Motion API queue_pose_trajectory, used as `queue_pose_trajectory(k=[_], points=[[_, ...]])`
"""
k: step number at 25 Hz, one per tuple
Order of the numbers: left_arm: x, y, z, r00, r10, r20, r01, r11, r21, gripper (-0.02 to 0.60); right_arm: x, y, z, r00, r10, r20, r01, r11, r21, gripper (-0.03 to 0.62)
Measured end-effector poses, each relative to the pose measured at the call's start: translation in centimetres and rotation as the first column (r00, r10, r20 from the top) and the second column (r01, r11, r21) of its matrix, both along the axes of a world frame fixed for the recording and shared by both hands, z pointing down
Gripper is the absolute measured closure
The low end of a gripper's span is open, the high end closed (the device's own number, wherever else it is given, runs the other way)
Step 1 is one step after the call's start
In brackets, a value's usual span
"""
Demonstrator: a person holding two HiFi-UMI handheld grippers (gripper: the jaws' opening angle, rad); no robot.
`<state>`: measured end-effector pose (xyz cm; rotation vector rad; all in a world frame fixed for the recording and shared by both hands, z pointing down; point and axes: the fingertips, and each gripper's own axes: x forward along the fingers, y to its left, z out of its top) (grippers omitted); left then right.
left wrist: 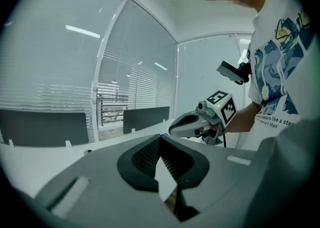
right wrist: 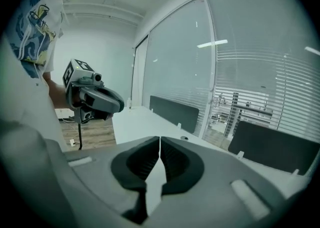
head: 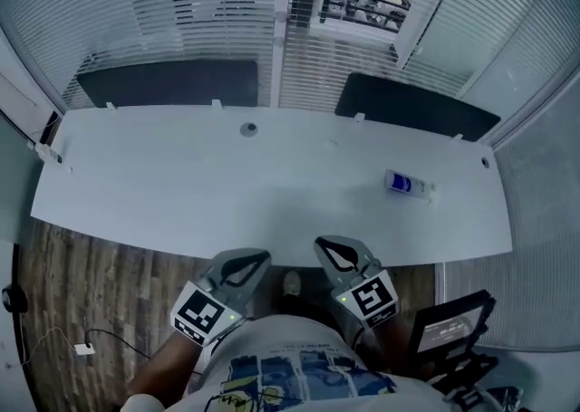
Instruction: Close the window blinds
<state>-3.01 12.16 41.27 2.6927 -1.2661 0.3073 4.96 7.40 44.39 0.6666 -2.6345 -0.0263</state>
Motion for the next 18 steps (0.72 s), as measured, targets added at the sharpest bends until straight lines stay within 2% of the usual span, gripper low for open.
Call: queue_pose_trajectory(k=[6,10,15,18], points=[[0.3,-7.9,-0.4,0.997,-0.068,0.025,0.068,0.997,0.022,0.578,0.3,-7.5,-0.1,0.998,-0.058,0.014,0.058,0.998,0.019,0.588],[-0.9,-12.3,-1.3,0.993,-0.09,0.081,0.085,0.994,0.066,0.578,-0.1,-10.7,1.0,0.998,-0.065,0.008,0.065,0.998,0.006,0.588],[-4.3,-17.9,-2.7,0.981,-0.11,0.159,0.092,0.989,0.12,0.578,-2.0,-13.2,0.3,1.0,-0.018,0.014,0.018,1.0,-0.01,0.588],[-7.2,-21.4,-3.9,0.965,-0.128,0.229,0.09,0.981,0.172,0.578,-2.9,-13.8,0.3,0.999,0.036,0.018,-0.035,0.999,-0.025,0.588]])
